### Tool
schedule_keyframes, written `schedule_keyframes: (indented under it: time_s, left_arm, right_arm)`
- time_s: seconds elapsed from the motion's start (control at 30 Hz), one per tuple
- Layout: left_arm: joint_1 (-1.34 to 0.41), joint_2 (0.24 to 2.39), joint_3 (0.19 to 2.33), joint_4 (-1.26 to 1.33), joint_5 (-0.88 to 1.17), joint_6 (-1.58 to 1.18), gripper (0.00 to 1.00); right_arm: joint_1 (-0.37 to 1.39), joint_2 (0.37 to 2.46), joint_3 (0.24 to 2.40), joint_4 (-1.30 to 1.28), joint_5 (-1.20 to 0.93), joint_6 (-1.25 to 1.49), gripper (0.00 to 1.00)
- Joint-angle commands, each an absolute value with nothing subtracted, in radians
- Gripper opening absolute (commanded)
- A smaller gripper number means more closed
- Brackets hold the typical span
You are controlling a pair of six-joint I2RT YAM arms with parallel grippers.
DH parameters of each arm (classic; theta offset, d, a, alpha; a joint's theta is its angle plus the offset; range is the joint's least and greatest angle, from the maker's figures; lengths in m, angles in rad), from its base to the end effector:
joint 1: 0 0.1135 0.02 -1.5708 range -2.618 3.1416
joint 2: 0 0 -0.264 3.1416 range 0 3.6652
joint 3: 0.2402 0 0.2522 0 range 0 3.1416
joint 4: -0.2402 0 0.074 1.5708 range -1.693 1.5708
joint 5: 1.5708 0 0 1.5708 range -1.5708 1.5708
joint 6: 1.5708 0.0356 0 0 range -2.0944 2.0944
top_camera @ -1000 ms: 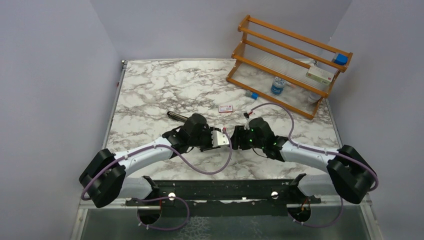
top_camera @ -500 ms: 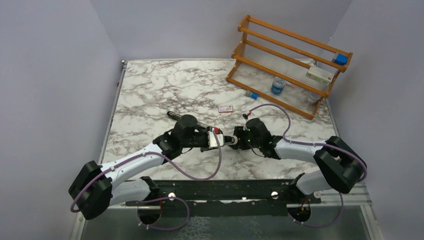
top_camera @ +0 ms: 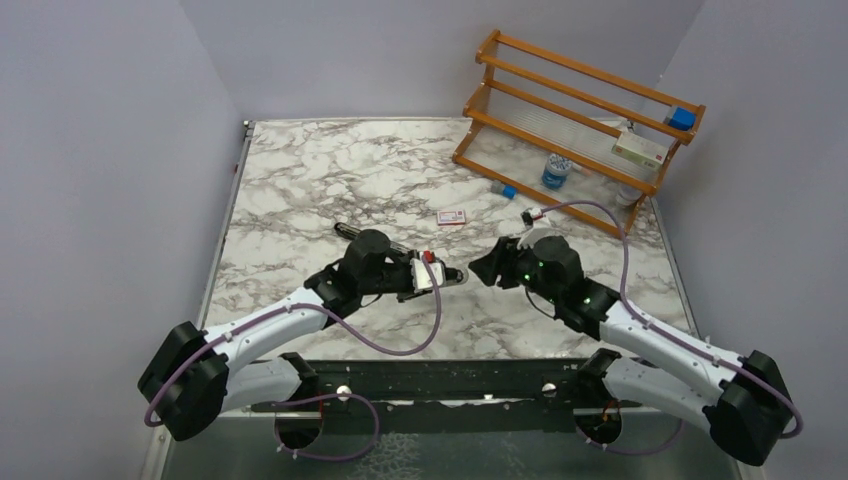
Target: Load the staples into the stapler
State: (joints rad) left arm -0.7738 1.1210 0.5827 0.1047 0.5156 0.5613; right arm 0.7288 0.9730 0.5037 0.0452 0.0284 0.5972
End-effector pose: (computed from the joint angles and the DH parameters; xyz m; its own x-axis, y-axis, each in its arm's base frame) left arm 0.1605 -0.1814 0.2331 0.2396 0.4134 -0.8785 0.9456 0.1058 0.3077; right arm 0.1625 0.1437 0.2293 -0.6173 0.2024 -0.7602 -0.3619 0.7850 0.5029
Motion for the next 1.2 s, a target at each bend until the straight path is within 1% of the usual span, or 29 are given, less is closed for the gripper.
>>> schedule_keyframes:
  time_s: [0.0,0.2,0.6,0.73,0.8,0.87,0.93,0.97,1.0,1.17]
  left_arm:
    - [-0.77,1.108,0.571,0.256,0.51,0.526,0.0]
    - [-0.767,1.094,0.563,0.298,0.521,0.506,0.0]
    - [-0.765,1.085,0.576,0.298,0.597,0.506,0.0]
    - [-0.764,1.079,0.578,0.302,0.619,0.503,0.0]
    - [-0.763,1.074,0.578,0.306,0.625,0.498,0.0]
    - [-0.762,1.069,0.578,0.313,0.63,0.489,0.0]
    - [-0.759,1.064,0.578,0.321,0.633,0.475,0.0]
    - [-0.757,1.059,0.579,0.33,0.632,0.467,0.0]
    - [-0.754,1.053,0.578,0.343,0.625,0.455,0.0]
    - [-0.728,0.996,0.576,0.449,0.577,0.388,0.0]
  right_arm:
    - [0.729,0.902,0.489,0.047,-0.034,0.666,0.52]
    - [0.729,0.951,0.484,0.093,-0.084,0.725,0.47]
    - [0.729,1.026,0.453,0.227,-0.141,0.759,0.42]
    - [0.729,1.026,0.443,0.269,-0.148,0.757,0.39]
    - [0.728,1.021,0.434,0.292,-0.152,0.761,0.33]
    - [0.727,1.014,0.422,0.314,-0.156,0.766,0.25]
    - [0.727,1.001,0.413,0.326,-0.147,0.774,0.13]
    - [0.727,0.994,0.411,0.323,-0.138,0.779,0.04]
    - [0.725,0.987,0.411,0.312,-0.127,0.781,0.01]
    - [0.686,0.966,0.41,0.274,-0.14,0.786,0.01]
